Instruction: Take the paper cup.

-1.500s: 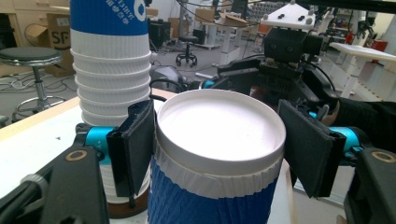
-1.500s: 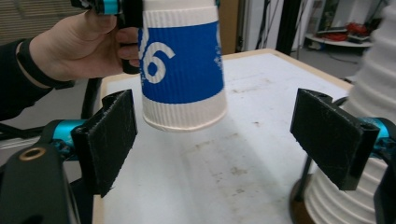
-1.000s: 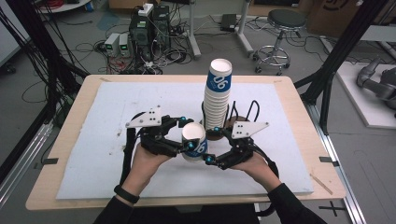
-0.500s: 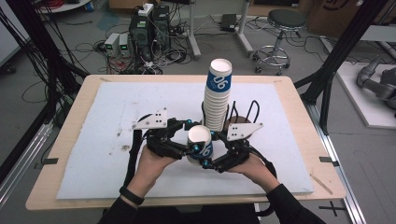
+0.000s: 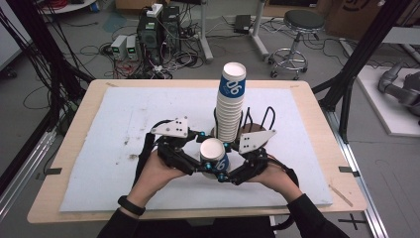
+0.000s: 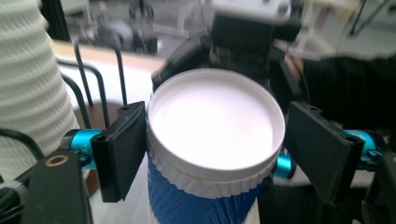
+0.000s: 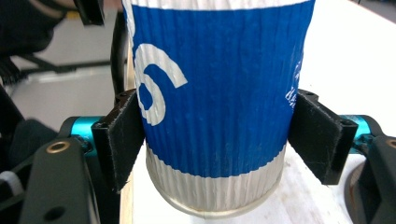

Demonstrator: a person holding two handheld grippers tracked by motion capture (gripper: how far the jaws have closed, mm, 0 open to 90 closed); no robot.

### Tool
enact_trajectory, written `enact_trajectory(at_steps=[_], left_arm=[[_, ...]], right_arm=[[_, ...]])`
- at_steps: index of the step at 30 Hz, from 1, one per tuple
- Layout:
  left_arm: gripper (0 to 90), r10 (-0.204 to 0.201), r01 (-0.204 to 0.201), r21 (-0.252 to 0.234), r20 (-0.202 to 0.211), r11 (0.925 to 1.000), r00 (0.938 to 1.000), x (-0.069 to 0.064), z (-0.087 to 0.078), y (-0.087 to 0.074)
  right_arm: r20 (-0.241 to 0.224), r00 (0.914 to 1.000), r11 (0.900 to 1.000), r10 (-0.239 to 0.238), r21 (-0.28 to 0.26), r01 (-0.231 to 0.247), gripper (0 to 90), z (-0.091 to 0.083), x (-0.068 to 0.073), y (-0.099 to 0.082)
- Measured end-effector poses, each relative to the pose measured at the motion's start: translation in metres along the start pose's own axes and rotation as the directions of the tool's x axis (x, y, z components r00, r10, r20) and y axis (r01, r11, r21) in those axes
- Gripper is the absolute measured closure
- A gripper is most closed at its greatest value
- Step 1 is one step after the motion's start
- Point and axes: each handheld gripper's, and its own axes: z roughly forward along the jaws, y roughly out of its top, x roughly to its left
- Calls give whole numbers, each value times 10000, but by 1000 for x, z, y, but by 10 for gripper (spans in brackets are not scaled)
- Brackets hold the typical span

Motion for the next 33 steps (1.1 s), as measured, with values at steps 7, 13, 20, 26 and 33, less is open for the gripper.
enact_trajectory(at_steps=[7,13,20,26,33], left_arm=[[289,427,-418,743,-115,9964,9990,-3,5,0],[293,14,-6,-1201,66,9928,10000,6,-5,-8],[298,-500,523,-2957,153,9538,9986,11,-14,-17],[298,-600,678,-3348,338,9399,9976,11,-11,-19],[283,-580,650,-1961,411,9784,9975,11,-11,-12]], right_arm=[[84,9983,9931,-581,1021,570,211,1,4,2],[124,9997,9995,-225,202,223,182,-11,-3,1],[164,9984,9902,540,-1298,-514,162,-22,-10,-3],[128,9977,9855,659,-1575,-631,157,-18,-9,-2],[54,9998,9966,206,-796,-201,199,-21,-8,-1]])
